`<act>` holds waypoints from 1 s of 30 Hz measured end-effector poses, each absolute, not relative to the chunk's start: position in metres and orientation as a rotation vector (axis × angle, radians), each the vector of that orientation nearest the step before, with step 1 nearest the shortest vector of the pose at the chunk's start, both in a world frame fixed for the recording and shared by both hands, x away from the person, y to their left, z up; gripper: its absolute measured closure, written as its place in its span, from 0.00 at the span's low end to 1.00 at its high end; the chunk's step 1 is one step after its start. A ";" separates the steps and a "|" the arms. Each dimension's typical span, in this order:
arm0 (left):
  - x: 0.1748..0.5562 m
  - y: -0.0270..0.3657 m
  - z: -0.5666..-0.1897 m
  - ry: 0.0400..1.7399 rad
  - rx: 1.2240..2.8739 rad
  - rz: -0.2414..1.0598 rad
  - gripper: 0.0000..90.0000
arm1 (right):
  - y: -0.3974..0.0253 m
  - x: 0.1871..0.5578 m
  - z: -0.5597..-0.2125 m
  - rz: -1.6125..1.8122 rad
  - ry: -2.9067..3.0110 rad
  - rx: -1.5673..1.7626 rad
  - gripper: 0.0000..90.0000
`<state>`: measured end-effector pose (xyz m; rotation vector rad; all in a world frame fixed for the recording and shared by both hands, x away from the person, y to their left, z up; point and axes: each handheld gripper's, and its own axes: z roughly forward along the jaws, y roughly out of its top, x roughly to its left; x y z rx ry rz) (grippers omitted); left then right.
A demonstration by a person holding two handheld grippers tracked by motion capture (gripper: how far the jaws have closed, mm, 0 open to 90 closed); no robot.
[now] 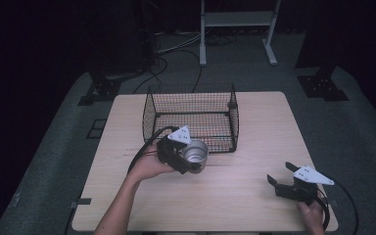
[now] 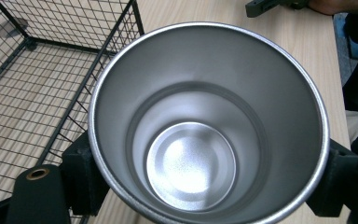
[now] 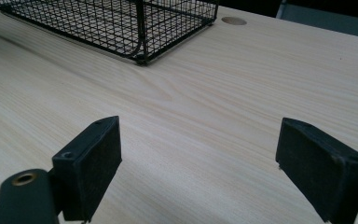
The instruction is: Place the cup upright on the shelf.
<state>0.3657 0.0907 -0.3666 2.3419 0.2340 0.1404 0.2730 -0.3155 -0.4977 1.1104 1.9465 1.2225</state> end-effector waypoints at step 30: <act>0.406 0.084 -0.312 0.219 2.369 0.133 0.20 | -0.315 0.274 -0.498 1.220 1.956 1.093 0.15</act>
